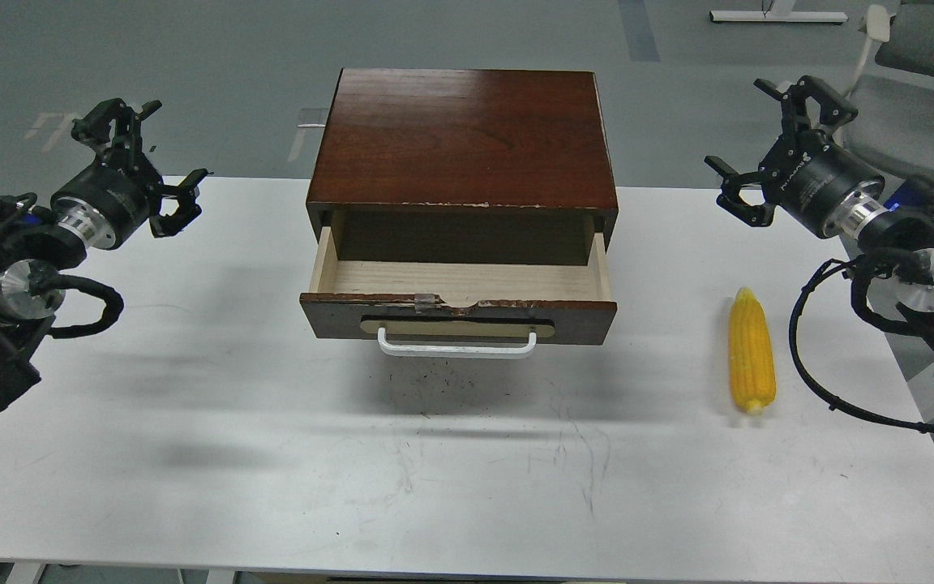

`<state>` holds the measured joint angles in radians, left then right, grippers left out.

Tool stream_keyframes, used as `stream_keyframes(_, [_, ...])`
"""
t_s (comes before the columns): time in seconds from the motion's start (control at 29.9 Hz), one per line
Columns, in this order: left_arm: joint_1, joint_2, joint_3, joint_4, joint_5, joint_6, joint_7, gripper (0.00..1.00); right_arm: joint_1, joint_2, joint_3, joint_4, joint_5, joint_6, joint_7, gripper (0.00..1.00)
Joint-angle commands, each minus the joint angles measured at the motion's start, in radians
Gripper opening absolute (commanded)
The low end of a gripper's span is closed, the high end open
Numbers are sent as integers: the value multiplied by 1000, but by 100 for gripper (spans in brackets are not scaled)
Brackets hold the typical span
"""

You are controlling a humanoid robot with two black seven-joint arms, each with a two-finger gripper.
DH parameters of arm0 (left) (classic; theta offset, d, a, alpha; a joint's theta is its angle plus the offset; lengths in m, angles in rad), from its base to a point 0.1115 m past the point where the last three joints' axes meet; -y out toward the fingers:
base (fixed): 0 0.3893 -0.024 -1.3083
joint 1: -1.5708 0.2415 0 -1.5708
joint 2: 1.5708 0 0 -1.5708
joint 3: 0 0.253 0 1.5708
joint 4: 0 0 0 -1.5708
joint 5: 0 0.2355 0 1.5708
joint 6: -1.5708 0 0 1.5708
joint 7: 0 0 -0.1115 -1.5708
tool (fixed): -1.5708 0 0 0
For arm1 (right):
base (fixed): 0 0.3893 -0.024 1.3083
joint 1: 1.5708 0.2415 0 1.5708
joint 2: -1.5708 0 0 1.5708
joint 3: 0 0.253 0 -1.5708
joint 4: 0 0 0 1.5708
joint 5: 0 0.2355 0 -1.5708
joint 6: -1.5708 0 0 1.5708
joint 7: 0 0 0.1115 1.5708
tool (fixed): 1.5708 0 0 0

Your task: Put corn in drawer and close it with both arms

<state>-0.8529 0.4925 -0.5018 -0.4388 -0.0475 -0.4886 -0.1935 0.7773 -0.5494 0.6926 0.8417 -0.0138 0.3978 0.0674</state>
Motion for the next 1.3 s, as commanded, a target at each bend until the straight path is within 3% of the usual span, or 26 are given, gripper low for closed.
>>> stream_keyframes(0.0, [0,-2,0,0,0,0,0,98,0,0,-1,0,0,-1,0,100])
stream_keyframes(0.84, [0,-2,5,-1,1,0,0,98,13,-27,-21,17,-26,-30,5,98])
stream_keyframes(0.94, [0,-5,8,-1,3,0,0,98,20,-81,-80,72,-180,-103,0,97])
stream_keyframes(1.1, [0,-6,9,-1,3,0,0,98,19,-213,-181,212,-678,-296,-6,97])
stream_keyframes(1.27, [0,-8,12,-27,5,0,0,98,17,-300,-267,284,-967,-310,-12,96])
